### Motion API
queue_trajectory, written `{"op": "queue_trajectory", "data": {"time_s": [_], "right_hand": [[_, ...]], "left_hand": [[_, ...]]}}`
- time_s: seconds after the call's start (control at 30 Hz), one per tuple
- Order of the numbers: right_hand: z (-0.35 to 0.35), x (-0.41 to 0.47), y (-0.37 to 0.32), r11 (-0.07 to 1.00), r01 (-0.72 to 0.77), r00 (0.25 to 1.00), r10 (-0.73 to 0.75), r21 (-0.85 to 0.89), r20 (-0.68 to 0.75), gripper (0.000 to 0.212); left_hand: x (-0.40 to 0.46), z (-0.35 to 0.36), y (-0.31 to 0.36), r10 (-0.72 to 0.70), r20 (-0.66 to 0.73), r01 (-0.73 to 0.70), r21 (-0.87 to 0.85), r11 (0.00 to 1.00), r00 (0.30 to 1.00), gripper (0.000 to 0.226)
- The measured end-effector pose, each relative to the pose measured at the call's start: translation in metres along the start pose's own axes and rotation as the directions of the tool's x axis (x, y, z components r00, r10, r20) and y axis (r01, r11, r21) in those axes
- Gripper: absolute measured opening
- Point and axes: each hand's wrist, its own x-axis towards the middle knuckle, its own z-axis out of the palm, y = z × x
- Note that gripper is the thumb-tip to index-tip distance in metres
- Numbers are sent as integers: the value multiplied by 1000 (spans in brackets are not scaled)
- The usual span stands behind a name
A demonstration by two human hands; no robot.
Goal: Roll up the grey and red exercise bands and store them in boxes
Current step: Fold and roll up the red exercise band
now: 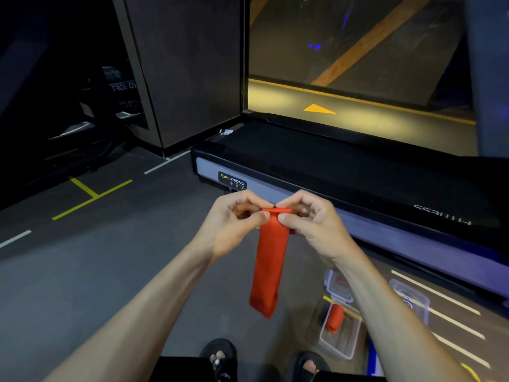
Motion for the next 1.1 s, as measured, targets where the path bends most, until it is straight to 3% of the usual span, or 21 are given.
{"op": "queue_trajectory", "data": {"time_s": [0.17,0.33,0.47,0.6,0.67,0.83,1.1], "right_hand": [[-2,-1,1,995,-102,994,101,8,29,13],[0,2,3,997,-56,998,57,-56,29,11],[3,5,4,1000,-11,1000,11,-21,-18,7],[2,8,6,999,22,999,-24,-47,-32,11],[0,8,6,997,29,997,-33,-67,-67,10],[-1,7,7,992,19,991,-35,-122,-129,4],[2,9,8,974,40,991,-68,-224,-119,12]], "left_hand": [[-3,1,-1,58,18,-60,145,988,998,14],[-4,4,-1,105,13,-105,226,968,994,22],[-1,9,-4,-63,10,63,12,998,998,39],[-4,9,-7,-182,176,188,-16,982,967,31],[-5,9,-6,-157,192,152,41,988,969,21],[-4,13,-3,-55,159,24,186,982,986,32],[-6,16,-1,-68,105,48,184,982,992,25]]}}
